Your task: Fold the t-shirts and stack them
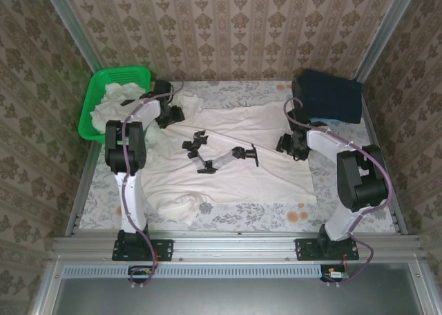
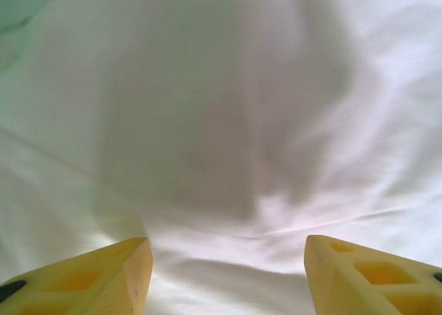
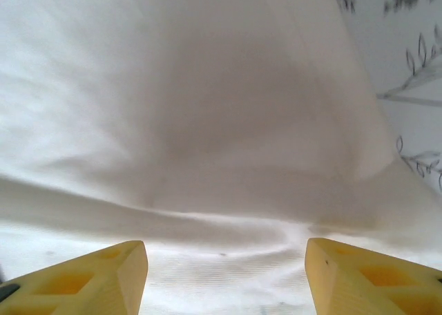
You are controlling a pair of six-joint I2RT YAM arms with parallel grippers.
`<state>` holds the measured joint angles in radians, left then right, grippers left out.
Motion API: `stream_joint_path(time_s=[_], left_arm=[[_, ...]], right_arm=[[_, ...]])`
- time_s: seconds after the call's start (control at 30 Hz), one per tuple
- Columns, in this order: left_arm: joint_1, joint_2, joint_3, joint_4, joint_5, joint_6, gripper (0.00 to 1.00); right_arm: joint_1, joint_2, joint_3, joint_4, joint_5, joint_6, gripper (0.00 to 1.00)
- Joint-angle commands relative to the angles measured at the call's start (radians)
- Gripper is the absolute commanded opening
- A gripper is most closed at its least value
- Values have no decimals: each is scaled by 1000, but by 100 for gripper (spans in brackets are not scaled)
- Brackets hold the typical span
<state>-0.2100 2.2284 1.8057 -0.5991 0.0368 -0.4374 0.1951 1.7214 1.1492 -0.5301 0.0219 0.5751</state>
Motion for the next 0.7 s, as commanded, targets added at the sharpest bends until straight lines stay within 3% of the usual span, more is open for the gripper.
stream_joint_path(time_s=[0.0, 0.27, 0.5, 0.67], left_arm=[[-27, 59, 132, -29, -15, 49, 64], [5, 387, 534, -186, 111, 40, 61], [42, 488, 616, -82, 257, -3, 61], [56, 573, 742, -34, 338, -21, 60]], right_arm=[[18, 68, 125, -21, 10, -33, 64], [-7, 402, 557, -138, 63, -82, 65], [-43, 659, 866, -233, -32, -46, 65], [-91, 769, 992, -254, -92, 17, 63]])
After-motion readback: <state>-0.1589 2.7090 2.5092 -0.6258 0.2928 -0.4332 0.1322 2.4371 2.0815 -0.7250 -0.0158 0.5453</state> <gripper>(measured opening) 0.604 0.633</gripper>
